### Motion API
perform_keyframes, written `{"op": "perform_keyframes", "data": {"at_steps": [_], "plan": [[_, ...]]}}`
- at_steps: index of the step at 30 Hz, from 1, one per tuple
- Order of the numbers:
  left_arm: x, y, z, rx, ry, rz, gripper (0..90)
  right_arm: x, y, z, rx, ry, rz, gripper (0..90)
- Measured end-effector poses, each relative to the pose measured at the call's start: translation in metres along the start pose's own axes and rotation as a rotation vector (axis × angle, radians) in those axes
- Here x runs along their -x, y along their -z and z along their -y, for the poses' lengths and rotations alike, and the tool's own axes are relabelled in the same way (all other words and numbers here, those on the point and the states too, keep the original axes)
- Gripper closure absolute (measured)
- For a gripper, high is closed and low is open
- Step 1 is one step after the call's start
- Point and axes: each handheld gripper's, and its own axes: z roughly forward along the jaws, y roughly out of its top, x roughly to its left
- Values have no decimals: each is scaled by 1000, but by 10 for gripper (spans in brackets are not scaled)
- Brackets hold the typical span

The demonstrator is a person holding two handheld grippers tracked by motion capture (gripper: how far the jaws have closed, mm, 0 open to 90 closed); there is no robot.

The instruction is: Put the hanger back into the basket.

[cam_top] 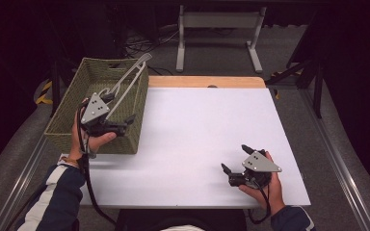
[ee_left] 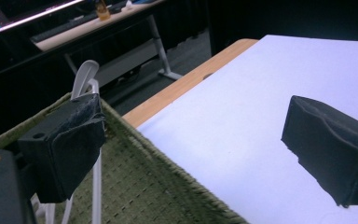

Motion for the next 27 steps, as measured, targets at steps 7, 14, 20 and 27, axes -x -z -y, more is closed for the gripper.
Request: {"op": "perform_keyframes", "data": {"at_steps": [7, 14, 20, 27], "plan": [[16, 4, 4, 50, -16, 14, 48, 0, 1, -1, 8, 9, 16, 92], [30, 5, 8, 82, -9, 68, 41, 1, 1, 0, 2, 3, 17, 92], [45, 11, 10, 117, -13, 113, 43, 1, -1, -2, 11, 0, 25, 92], [57, 13, 18, 123, -40, 140, 52, 0, -4, -5, 20, -1, 26, 93]]}}
